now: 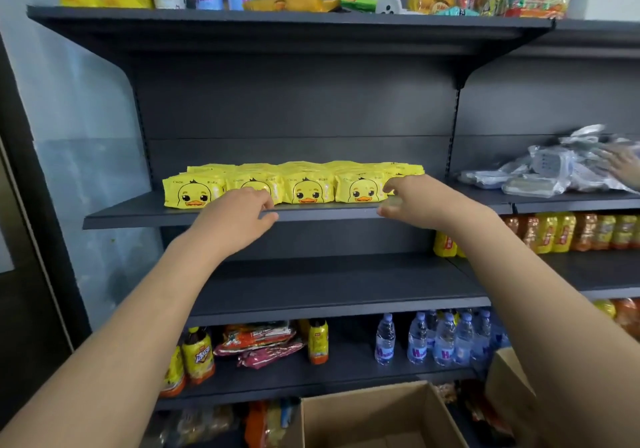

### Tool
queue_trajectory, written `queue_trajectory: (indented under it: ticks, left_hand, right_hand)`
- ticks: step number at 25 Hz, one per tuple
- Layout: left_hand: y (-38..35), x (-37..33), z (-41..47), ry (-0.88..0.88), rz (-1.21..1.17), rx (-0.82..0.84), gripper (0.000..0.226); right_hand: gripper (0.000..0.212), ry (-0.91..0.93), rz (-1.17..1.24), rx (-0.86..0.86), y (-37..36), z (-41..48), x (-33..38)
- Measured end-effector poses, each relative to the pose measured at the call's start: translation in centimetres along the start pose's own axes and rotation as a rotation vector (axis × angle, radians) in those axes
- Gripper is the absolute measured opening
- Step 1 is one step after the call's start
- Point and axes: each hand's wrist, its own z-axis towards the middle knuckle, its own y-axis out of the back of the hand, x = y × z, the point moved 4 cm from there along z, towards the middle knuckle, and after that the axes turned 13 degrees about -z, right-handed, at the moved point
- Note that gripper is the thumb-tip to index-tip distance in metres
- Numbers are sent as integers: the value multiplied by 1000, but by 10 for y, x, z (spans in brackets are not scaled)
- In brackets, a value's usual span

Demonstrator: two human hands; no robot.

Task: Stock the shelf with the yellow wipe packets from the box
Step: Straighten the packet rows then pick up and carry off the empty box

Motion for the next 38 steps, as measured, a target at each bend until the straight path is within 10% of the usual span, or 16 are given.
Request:
queue_trajectory:
  ticks: [16, 38]
  left_hand:
    - [-150, 61, 39, -109, -196, 62, 26]
    - [-585, 58, 71, -167, -616, 973, 12]
  right_hand:
    - [51, -156, -9, 176, -147, 22, 4]
    - [35, -1107, 392, 868, -504, -121, -5]
